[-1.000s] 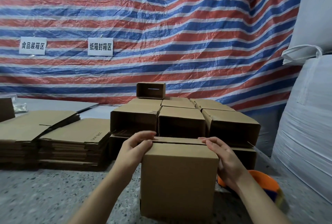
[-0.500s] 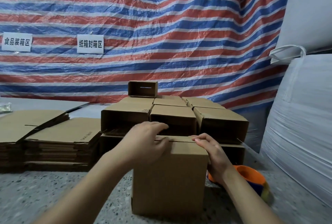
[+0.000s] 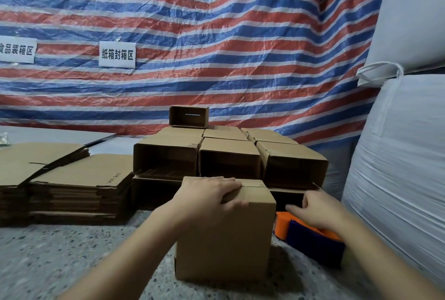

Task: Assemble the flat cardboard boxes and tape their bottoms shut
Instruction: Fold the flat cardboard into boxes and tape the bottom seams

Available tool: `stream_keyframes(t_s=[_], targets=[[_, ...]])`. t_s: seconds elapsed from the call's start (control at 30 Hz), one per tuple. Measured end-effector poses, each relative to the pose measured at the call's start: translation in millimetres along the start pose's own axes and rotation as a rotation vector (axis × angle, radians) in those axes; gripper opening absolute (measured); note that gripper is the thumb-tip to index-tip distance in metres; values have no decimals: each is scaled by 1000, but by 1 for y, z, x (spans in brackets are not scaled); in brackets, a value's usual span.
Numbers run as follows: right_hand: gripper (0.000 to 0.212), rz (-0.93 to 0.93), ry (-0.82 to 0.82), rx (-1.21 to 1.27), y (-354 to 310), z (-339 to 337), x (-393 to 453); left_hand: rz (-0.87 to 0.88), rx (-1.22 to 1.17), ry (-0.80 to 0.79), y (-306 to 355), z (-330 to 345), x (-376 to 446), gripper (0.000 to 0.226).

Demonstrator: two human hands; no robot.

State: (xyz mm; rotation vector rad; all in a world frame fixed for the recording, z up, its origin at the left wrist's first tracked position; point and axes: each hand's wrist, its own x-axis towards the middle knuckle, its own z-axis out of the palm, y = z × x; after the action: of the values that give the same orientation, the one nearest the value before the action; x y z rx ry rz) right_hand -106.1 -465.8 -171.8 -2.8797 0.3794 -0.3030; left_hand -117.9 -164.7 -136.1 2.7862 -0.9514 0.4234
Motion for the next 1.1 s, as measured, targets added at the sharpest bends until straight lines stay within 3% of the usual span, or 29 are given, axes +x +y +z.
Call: stream_keyframes(t_s=[0.17, 0.33, 0.43, 0.57, 0.67, 0.8, 1.1], targets=[[50, 165, -238, -151, 22, 24, -5, 14, -17, 16, 0, 1, 0, 70], [48, 131, -194, -153, 25, 42, -7, 9, -25, 6, -1, 1, -1, 69], [45, 82, -175, 115, 21, 22, -4, -7, -86, -18, -1, 0, -1, 69], [66, -19, -5, 552, -9, -38, -13, -80, -244, -57, -3, -1, -1, 75], [73, -147, 51, 661, -43, -81, -16, -100, -321, -67, -4, -4, -3, 68], [84, -260, -128, 710, -88, -118, -13, -120, -406, -33, -7, -12, -4, 52], [89, -230, -375, 730, -134, -142, 9, -125, -620, 130, -13, -11, -6, 30]])
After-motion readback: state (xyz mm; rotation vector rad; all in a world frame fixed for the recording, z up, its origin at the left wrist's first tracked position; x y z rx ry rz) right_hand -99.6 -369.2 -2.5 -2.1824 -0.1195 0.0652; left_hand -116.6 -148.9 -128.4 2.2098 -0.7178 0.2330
